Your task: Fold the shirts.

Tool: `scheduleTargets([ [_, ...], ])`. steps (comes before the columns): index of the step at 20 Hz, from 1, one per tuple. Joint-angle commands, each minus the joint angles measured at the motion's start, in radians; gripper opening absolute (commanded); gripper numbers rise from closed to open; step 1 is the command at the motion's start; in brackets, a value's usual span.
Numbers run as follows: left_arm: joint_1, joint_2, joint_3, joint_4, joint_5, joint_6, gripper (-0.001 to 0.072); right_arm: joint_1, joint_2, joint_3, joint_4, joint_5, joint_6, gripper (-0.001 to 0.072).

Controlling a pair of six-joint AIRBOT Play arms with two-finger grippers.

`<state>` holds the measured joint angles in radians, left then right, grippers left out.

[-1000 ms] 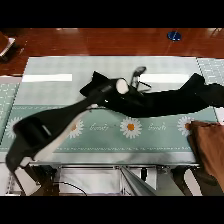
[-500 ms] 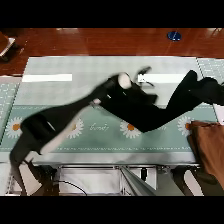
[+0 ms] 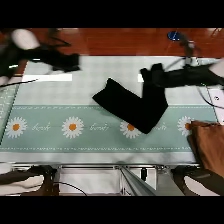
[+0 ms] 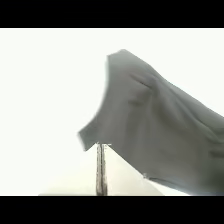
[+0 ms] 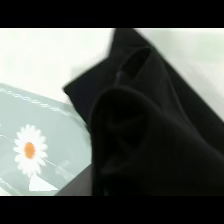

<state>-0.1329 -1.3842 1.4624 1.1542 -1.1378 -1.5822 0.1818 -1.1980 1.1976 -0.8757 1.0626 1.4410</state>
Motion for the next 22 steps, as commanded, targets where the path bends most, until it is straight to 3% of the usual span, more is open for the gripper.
scheduleTargets([
  [1, 0.138, 0.307, -0.261, 0.044, 0.107, 0.002, 0.0023, 0.127, -0.267, 0.198, 0.008, -0.036, 0.008, 0.0021],
  [7, 0.084, 0.587, -0.618, 0.013, 0.172, 0.001, 0.0023, 0.181, -0.544, 0.426, 0.016, -0.038, 0.037, 0.0021],
  [13, -0.031, 0.589, -0.772, -0.078, 0.334, -0.002, 0.0023, 0.189, -0.627, 0.475, 0.119, -0.040, 0.037, 0.0022],
  [14, -0.044, 0.583, -0.785, -0.094, 0.365, -0.002, 0.0023, 0.201, -0.630, 0.475, 0.119, -0.039, 0.037, 0.0070],
  [16, -0.064, 0.563, -0.803, -0.108, 0.414, -0.002, 0.0023, 0.223, -0.634, 0.475, 0.122, -0.039, 0.010, 0.0424],
  [19, -0.065, 0.533, -0.805, -0.108, 0.421, -0.013, 0.0023, 0.190, -0.611, 0.476, 0.118, -0.008, 0.002, 0.0419],
  [22, -0.065, 0.531, -0.805, -0.108, 0.420, -0.013, 0.0023, 0.035, -0.510, 0.476, 0.094, 0.193, 0.008, 0.0419],
])
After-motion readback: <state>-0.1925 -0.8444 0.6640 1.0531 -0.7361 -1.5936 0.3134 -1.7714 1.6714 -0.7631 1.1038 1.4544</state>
